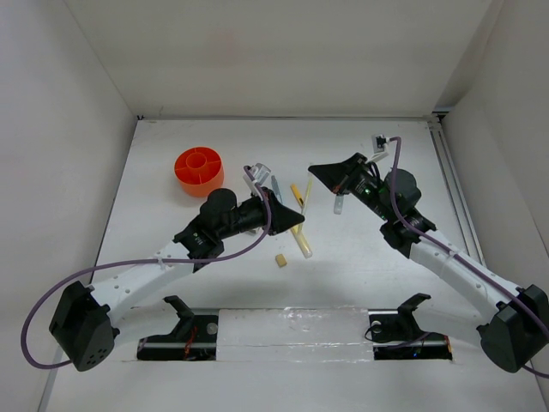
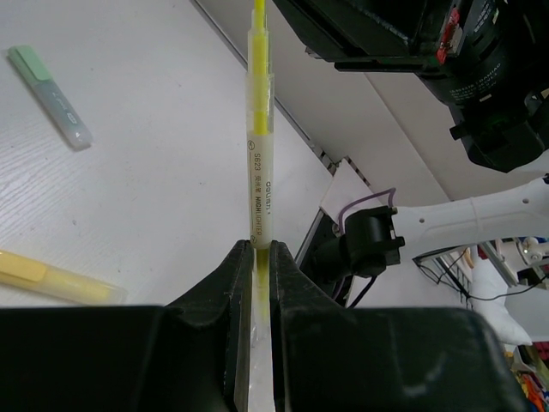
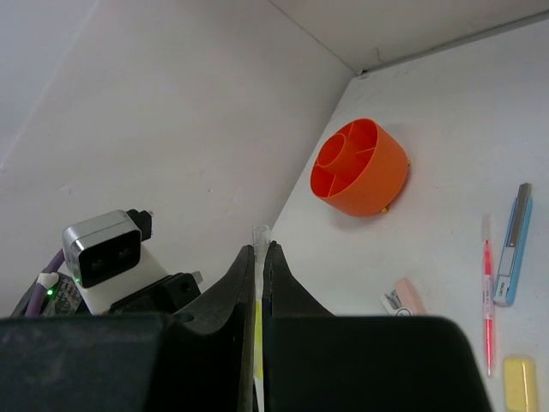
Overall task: Sort the stationery into containers
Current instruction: Close the pen cap on the pen.
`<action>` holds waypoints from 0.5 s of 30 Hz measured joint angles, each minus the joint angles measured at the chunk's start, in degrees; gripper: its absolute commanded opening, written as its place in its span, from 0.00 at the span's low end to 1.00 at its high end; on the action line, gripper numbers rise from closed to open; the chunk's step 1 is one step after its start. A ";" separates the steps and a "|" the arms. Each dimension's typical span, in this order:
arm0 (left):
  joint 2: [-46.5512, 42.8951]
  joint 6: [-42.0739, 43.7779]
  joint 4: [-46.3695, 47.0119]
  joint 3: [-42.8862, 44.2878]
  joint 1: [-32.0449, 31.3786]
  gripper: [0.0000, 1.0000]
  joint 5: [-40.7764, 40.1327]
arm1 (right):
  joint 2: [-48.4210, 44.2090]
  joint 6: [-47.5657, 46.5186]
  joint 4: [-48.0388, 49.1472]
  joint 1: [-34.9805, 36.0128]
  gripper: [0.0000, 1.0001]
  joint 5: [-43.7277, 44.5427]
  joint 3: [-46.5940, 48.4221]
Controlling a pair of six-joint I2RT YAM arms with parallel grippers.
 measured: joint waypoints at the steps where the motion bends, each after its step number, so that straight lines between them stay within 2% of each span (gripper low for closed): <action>1: 0.00 -0.04 0.09 0.00 0.00 0.00 0.00 | 0.00 0.00 0.00 0.00 0.00 0.15 0.00; 15: 0.00 -0.13 0.15 0.00 0.00 0.00 0.02 | -0.09 0.00 -0.02 -0.31 0.00 0.98 0.00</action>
